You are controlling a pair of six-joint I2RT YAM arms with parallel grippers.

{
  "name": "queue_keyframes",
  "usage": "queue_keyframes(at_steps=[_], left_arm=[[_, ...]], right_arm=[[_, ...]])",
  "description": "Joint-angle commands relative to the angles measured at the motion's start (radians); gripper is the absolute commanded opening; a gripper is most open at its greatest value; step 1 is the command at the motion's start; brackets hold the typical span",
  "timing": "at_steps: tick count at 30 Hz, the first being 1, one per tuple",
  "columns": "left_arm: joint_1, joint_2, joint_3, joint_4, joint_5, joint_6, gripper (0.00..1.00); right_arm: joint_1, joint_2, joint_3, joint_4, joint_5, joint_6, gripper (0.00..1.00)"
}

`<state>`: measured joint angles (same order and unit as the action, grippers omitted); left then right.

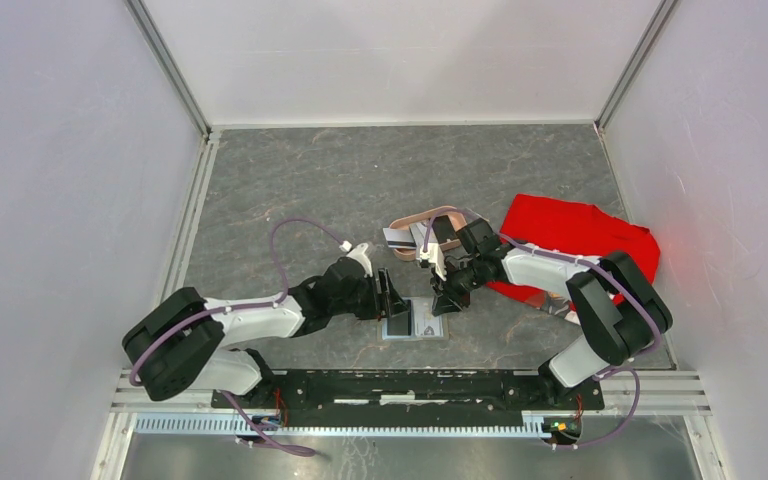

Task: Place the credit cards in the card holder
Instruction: Insert the credit card into the card holder.

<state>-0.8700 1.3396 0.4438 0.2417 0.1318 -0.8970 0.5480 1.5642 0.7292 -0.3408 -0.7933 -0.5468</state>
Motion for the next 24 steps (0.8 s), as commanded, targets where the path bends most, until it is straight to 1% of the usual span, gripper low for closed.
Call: queue_keyframes(at_steps=[1,5,8,15,24], left_arm=[[0.003,-0.049,0.000,-0.036,-0.051,0.013,0.70],[0.004,-0.071,0.006,-0.086,-0.087,0.034,0.71],[0.005,-0.061,-0.001,-0.083,-0.080,0.034,0.71],[0.004,-0.028,-0.021,-0.004,-0.029,0.011,0.71],[0.004,0.050,-0.043,0.122,0.051,-0.036,0.70]], right_arm=[[0.006,0.020,0.011,-0.034,0.021,-0.017,0.24],[0.007,0.020,0.011,-0.033,0.022,-0.018,0.24],[0.007,0.019,0.010,-0.035,0.022,-0.019,0.24],[0.006,0.022,0.012,-0.035,0.022,-0.018,0.24],[0.005,0.022,0.012,-0.037,0.020,-0.020,0.24]])
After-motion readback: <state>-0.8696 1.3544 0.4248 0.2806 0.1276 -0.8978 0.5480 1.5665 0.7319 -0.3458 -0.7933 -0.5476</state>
